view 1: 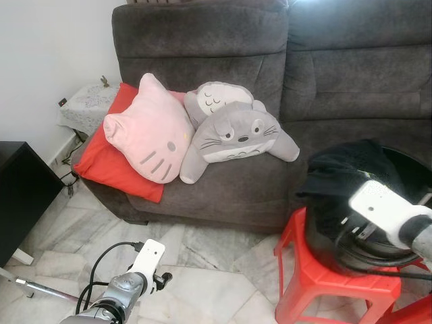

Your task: Hang hanger

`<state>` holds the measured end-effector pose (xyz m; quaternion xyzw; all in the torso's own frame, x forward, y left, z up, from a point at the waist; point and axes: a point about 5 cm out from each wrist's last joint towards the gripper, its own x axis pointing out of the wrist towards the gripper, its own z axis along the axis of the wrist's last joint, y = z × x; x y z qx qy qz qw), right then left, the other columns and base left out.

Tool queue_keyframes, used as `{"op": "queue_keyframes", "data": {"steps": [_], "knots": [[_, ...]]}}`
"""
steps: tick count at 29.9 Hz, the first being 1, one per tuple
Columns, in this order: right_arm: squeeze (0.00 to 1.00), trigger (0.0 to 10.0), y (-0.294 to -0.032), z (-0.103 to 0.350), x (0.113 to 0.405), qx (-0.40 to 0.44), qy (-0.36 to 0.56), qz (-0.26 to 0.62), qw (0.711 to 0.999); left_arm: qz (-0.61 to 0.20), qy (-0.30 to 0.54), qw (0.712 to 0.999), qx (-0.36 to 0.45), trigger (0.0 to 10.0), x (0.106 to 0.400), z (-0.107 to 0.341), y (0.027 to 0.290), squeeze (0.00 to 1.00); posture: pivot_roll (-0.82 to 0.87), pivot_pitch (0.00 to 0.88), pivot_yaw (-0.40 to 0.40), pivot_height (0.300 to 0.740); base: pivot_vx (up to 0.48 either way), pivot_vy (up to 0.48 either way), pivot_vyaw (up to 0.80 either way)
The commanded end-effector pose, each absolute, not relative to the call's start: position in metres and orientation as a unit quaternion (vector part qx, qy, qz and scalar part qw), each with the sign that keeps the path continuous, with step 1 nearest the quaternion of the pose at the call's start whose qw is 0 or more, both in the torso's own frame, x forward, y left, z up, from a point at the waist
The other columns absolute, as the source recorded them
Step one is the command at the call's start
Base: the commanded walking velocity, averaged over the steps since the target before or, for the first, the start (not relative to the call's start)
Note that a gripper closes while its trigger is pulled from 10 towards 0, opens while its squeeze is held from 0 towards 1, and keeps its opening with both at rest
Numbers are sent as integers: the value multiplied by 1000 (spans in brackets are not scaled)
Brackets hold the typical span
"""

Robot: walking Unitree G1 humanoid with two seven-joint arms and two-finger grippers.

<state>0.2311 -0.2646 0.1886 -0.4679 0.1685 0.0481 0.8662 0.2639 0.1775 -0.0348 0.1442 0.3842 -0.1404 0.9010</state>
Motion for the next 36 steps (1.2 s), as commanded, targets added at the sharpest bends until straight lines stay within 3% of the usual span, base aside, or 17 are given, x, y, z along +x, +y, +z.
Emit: {"op": "queue_keyframes", "data": {"steps": [1,8,23,25,29,36], "knots": [[0,0,-265,197,229,-470,151,6,869,-139,393,895,161,10000,262,-35,185,0,-292,0,146,740,0,0,0],[0,0,-261,198,225,-460,121,-89,875,-140,392,895,161,10000,263,-35,185,0,-292,0,144,740,0,0,0],[0,0,-241,169,213,-416,122,-165,886,-135,387,897,165,10000,264,-34,187,0,-281,0,138,740,0,0,0],[0,0,-239,166,212,-399,116,-173,893,-134,386,898,165,10000,264,-34,187,0,-281,0,138,740,0,0,0],[0,0,-227,156,206,-292,95,-187,933,-133,386,898,167,10000,263,-34,188,0,-279,0,141,740,0,0,0],[0,0,-228,156,203,-257,67,-201,943,-133,384,898,168,10000,263,-34,189,0,-277,0,142,740,0,0,0]]}}
